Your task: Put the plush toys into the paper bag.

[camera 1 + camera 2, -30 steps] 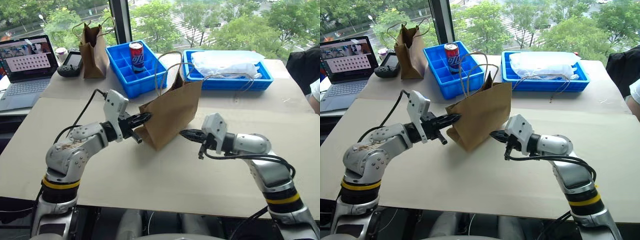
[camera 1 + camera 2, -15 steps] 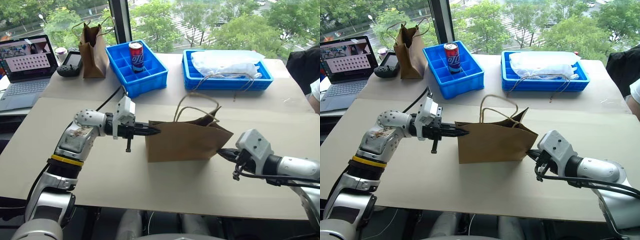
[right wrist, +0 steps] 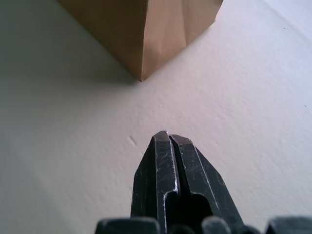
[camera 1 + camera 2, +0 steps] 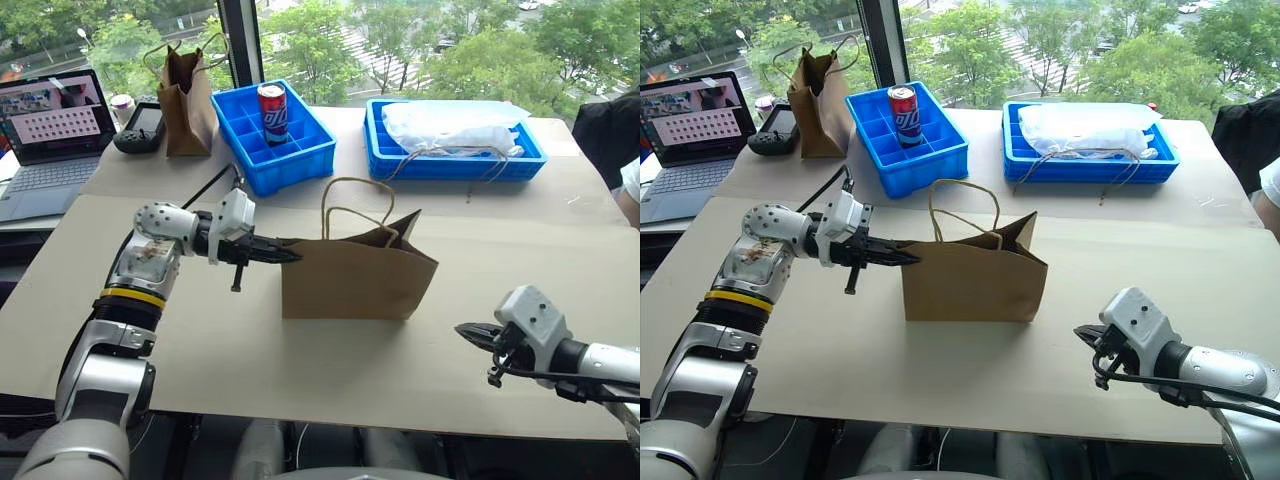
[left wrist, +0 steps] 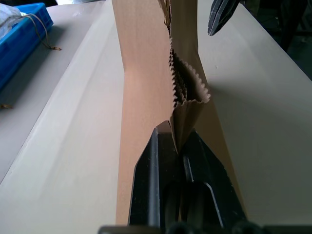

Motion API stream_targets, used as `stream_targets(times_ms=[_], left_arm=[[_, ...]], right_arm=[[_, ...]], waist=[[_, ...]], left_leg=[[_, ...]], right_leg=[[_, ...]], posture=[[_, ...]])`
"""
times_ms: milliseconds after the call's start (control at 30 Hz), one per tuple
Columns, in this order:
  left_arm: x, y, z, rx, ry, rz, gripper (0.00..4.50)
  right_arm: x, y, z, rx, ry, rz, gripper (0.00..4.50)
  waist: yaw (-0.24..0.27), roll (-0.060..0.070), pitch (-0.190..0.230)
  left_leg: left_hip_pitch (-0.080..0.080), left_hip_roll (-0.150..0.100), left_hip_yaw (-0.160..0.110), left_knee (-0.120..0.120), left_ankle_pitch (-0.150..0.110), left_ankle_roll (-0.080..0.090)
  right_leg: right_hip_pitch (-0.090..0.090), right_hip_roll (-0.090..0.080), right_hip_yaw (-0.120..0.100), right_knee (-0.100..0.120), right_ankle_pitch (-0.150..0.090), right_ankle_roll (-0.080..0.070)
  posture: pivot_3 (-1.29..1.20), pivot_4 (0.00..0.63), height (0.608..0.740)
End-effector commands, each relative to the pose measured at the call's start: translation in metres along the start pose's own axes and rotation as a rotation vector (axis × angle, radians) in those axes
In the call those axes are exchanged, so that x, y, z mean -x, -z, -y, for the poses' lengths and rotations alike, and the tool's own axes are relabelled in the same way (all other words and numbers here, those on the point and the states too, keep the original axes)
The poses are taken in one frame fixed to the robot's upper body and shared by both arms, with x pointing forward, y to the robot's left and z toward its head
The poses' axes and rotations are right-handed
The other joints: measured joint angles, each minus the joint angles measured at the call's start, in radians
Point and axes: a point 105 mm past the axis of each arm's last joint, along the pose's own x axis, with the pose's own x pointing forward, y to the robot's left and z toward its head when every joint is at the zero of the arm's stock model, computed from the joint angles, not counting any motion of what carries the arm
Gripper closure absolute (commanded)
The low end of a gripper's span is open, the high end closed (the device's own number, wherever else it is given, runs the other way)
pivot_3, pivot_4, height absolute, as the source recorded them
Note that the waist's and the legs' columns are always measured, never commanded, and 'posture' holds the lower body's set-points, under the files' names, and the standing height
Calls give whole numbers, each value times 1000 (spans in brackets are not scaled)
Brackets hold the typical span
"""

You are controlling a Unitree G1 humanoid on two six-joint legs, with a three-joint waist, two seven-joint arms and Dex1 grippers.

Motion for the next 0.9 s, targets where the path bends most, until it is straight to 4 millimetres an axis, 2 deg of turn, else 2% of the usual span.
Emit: stream_targets(times_ms=[33, 133, 300, 433, 667, 800, 900], left_arm=[[7, -12, -12, -40, -57, 27, 4426], [8, -19, -15, -39, -54, 55, 4426], [-9, -22, -3, -60, 70, 80, 4426], [-20, -32, -10, -83, 101, 97, 4426], [-24, -20, -10, -110, 131, 34, 4426], [-23, -19, -14, -65, 119, 38, 4426], [-19, -16, -13, -16, 104, 30, 3744]], right_arm=[[4, -6, 7, 21, 16, 37, 4500], [2, -6, 10, 18, 12, 44, 4500], [-6, -8, 10, 28, -19, 52, 4500], [-9, -10, 11, 32, -27, 60, 4500], [-7, -6, 9, 10, -5, 53, 4500], [5, 6, 14, -11, 40, 19, 4500], [12, 9, 22, -9, 73, 9, 4500]], waist=[[0, 0, 0], [0, 0, 0], [1, 0, 0], [6, 0, 0], [5, 0, 0], [8, 0, 0], [8, 0, 0]], left_leg=[[0, 0, 0, 0, 0, 0], [0, 0, 0, 0, 0, 0], [0, 0, 0, 0, 0, 0], [0, -1, 0, 1, 0, 0], [0, -1, 0, 1, 0, 1], [0, -1, 0, 1, 0, 1], [0, -1, 0, 1, 0, 1]], right_leg=[[0, 0, 0, 0, 0, 0], [0, 0, 0, 1, 0, 0], [0, 0, 0, 1, 0, 0], [0, 0, 0, 1, 0, 0], [0, 1, 1, 1, 0, 0], [0, 1, 1, 1, 0, 0], [0, 1, 1, 1, 0, 1]], posture=[[0, 150, 734], [0, 150, 734], [0, 150, 734], [0, 150, 734], [0, 150, 734], [0, 150, 734], [0, 150, 734]])
